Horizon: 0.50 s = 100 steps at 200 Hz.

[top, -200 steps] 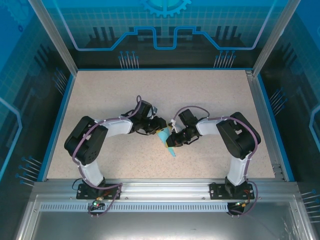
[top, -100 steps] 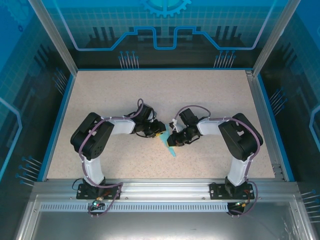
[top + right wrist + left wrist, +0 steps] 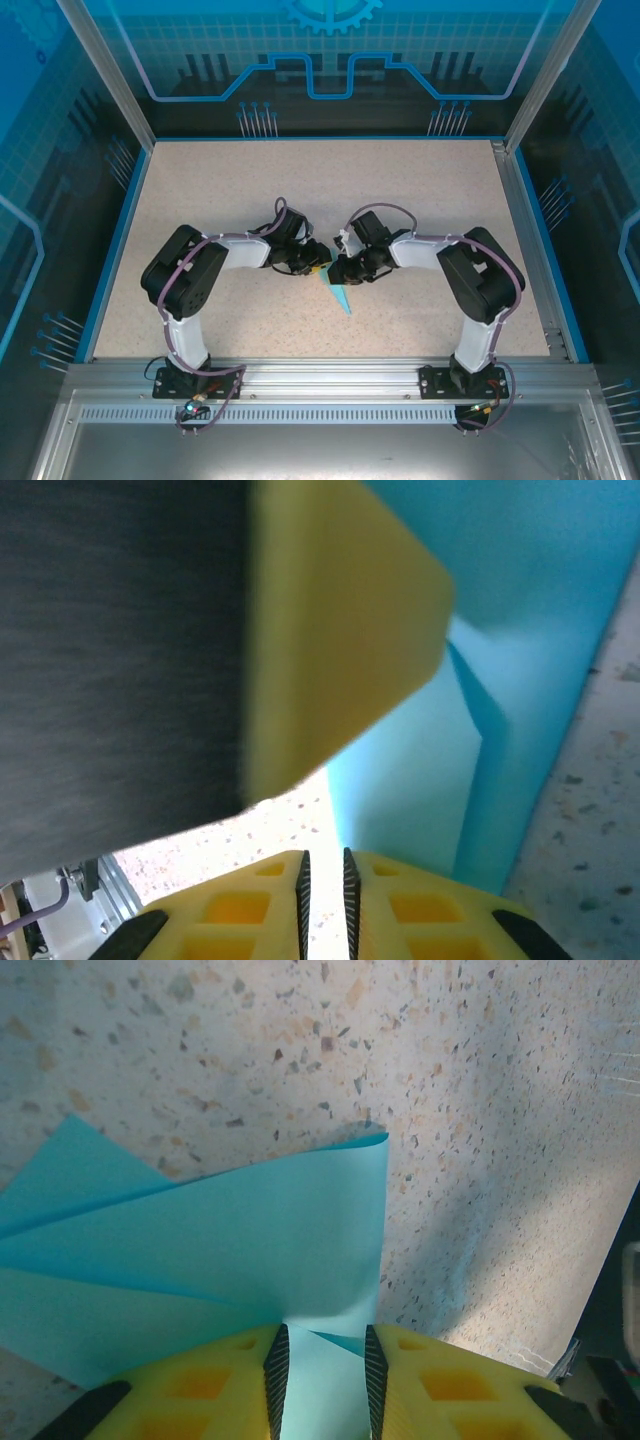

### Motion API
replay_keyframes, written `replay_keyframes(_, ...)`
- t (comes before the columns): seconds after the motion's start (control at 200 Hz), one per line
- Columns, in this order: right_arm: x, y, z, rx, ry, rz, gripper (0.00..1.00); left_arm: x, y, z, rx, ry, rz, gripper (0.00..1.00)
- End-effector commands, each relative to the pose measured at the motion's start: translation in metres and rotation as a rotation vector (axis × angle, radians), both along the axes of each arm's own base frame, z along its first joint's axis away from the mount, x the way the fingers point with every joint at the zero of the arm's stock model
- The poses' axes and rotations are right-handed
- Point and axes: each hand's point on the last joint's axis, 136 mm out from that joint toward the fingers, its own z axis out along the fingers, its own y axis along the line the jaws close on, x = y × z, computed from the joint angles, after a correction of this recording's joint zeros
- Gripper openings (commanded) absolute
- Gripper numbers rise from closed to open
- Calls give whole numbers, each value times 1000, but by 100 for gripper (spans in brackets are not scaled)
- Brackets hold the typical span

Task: Fold a paper plane with a square sheet of paper (pick it up from the middle)
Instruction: Fold the wing for the fifth time at the center of the table.

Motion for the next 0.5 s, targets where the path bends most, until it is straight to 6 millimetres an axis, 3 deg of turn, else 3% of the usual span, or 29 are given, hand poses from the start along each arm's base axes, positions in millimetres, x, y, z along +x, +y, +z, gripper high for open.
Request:
replay_keyframes(0.0, -9, -7, -26, -57, 57, -15, 19, -9, 14, -27, 74, 77, 24, 31)
replay_keyframes(0.085, -19, -15, -37, -73, 95, -20, 19, -10, 15, -29, 76, 83, 29, 31)
replay_keyframes(0.165, -24, -16, -35, -64, 95, -13, 19, -9, 15, -30, 79, 85, 34, 31)
replay_keyframes(0.19, -34, -22, -40, -77, 113, -11, 20, -9, 16, -31, 81, 87, 36, 31)
replay_keyframes(0.495, -72, -35, -27, -51, 114, 40, 23, -10, 21, -35, 93, 102, 46, 31)
